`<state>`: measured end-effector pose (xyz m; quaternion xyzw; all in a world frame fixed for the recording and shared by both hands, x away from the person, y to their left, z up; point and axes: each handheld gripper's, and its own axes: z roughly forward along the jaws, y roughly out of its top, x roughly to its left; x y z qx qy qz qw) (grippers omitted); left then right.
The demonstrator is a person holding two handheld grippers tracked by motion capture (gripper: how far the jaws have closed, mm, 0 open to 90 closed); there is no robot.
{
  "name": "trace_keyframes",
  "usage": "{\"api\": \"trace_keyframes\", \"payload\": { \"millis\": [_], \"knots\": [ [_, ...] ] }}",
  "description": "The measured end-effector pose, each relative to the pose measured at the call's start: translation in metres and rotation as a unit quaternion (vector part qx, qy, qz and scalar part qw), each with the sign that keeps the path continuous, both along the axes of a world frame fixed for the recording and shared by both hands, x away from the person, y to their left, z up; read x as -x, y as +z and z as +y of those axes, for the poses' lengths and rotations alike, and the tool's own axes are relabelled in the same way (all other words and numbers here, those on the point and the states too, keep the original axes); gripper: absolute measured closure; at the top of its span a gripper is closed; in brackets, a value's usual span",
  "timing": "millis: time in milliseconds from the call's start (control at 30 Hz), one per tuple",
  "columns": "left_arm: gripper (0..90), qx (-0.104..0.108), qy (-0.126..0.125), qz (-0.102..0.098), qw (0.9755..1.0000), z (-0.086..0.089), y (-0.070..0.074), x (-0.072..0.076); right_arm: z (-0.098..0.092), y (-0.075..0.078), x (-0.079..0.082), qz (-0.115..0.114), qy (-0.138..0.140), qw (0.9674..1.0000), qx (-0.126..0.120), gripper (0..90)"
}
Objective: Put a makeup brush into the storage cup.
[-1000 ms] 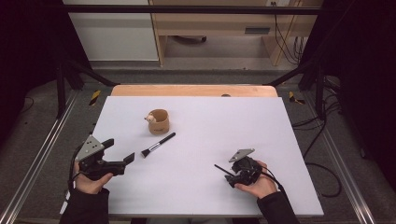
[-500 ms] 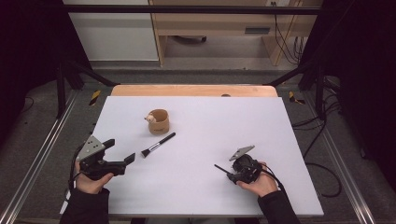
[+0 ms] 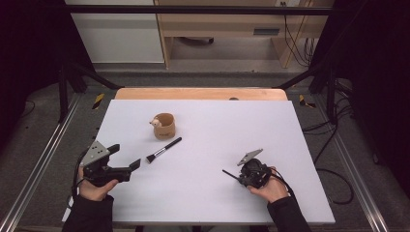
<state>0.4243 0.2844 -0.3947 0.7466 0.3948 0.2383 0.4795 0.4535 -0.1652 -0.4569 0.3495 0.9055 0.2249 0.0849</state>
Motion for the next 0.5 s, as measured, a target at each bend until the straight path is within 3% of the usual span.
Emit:
{"api": "trace_keyframes", "payload": {
  "millis": [367, 500],
  "knots": [
    [5.4, -0.001, 0.0, 0.001, 1.0, -0.0002, -0.0004, -0.0003, -0.0006, -0.0006, 0.0002, -0.004, 0.019, 0.9998, -0.004, 85.1],
    [5.4, -0.003, -0.002, 0.002, 1.0, 0.0001, -0.0003, -0.0003, -0.0004, -0.0004, -0.0002, -0.004, 0.015, 0.9999, -0.006, 77.0]
  ]
}}
